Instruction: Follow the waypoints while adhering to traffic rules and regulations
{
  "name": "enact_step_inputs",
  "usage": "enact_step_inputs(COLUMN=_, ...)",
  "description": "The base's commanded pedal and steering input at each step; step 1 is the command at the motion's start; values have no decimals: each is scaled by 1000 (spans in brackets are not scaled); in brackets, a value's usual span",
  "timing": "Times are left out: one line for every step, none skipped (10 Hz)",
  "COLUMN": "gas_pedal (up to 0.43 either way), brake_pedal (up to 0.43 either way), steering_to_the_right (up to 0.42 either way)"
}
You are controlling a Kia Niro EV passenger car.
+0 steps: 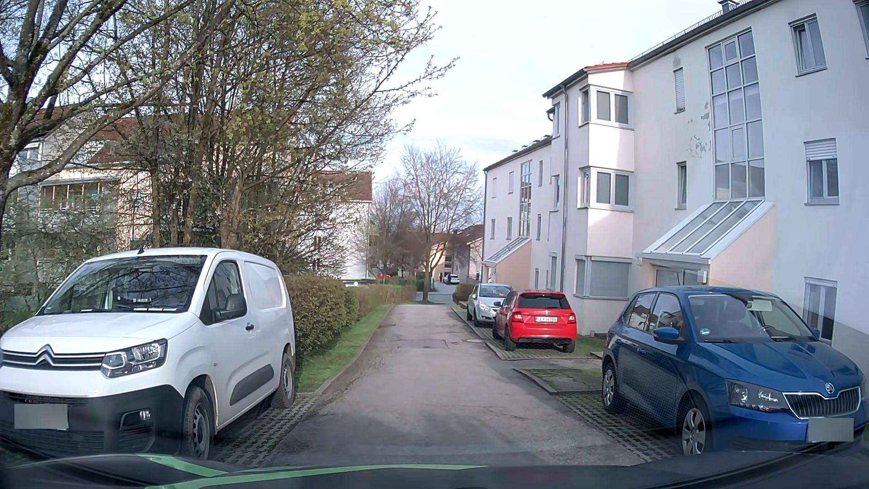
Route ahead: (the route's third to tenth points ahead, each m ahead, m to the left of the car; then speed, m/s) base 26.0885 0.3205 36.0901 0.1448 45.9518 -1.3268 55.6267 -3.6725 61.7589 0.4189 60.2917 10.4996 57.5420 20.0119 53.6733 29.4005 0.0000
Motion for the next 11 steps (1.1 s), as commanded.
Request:
enact_step_inputs(gas_pedal=0, brake_pedal=652, steering_to_the_right=6)
enact_step_inputs(gas_pedal=0, brake_pedal=652, steering_to_the_right=6)
enact_step_inputs(gas_pedal=0, brake_pedal=652, steering_to_the_right=6)
enact_step_inputs(gas_pedal=0, brake_pedal=652, steering_to_the_right=6)
enact_step_inputs(gas_pedal=0, brake_pedal=652, steering_to_the_right=6)
enact_step_inputs(gas_pedal=0, brake_pedal=652, steering_to_the_right=6)
enact_step_inputs(gas_pedal=0, brake_pedal=652, steering_to_the_right=6)
enact_step_inputs(gas_pedal=0, brake_pedal=652, steering_to_the_right=6)
enact_step_inputs(gas_pedal=0, brake_pedal=652, steering_to_the_right=6)
enact_step_inputs(gas_pedal=0, brake_pedal=652, steering_to_the_right=6)
enact_step_inputs(gas_pedal=0, brake_pedal=652, steering_to_the_right=6)
